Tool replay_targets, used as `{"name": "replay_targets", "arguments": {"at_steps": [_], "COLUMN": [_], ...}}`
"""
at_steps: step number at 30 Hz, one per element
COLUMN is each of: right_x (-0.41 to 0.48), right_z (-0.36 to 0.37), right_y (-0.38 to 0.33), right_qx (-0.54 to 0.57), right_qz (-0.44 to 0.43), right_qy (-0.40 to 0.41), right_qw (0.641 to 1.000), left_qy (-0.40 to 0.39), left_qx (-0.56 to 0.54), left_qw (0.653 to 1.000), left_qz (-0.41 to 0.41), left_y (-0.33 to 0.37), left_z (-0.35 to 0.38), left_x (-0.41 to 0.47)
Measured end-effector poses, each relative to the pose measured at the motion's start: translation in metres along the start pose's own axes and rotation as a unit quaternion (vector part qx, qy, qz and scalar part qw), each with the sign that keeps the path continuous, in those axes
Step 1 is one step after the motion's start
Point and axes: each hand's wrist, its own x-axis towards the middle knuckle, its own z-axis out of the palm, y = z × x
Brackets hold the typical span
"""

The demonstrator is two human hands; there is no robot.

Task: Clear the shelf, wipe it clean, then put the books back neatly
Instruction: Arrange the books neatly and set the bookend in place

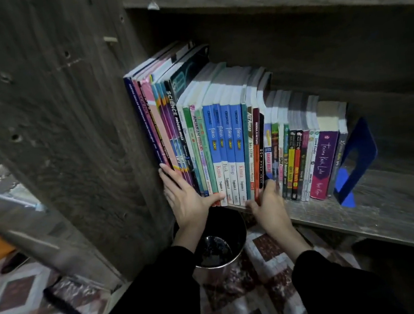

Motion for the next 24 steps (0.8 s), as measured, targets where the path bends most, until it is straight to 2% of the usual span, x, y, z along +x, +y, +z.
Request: {"name": "replay_targets", "arguments": {"at_steps": [3, 7, 12, 17, 20, 24], "right_x": [0.003, 0.004, 0.003, 0.005, 0.011, 0.015], "right_z": [0.001, 0.007, 0.017, 0.014, 0.011, 0.005], "right_y": [0.011, 0.013, 0.010, 0.016, 0.017, 0.015], "right_qx": [0.023, 0.042, 0.077, 0.040, 0.000, -0.027], "right_qz": [-0.032, -0.067, -0.058, -0.073, -0.084, -0.093], "right_qy": [0.024, 0.058, 0.080, 0.040, 0.010, 0.009], "right_qw": [0.999, 0.995, 0.992, 0.996, 0.996, 0.995], "left_qy": [0.083, 0.087, 0.090, 0.071, 0.028, 0.060], "left_qx": [0.046, 0.072, 0.075, 0.059, 0.060, 0.062], "left_qw": [0.994, 0.990, 0.988, 0.993, 0.994, 0.993], "left_qz": [0.058, 0.086, 0.097, 0.078, 0.085, 0.076], "left_y": [-0.013, -0.025, -0.031, -0.028, -0.033, -0.031], "left_z": [0.008, 0.011, 0.012, 0.009, 0.004, 0.003], "left_x": [0.009, 0.021, 0.025, 0.019, 0.019, 0.017]}}
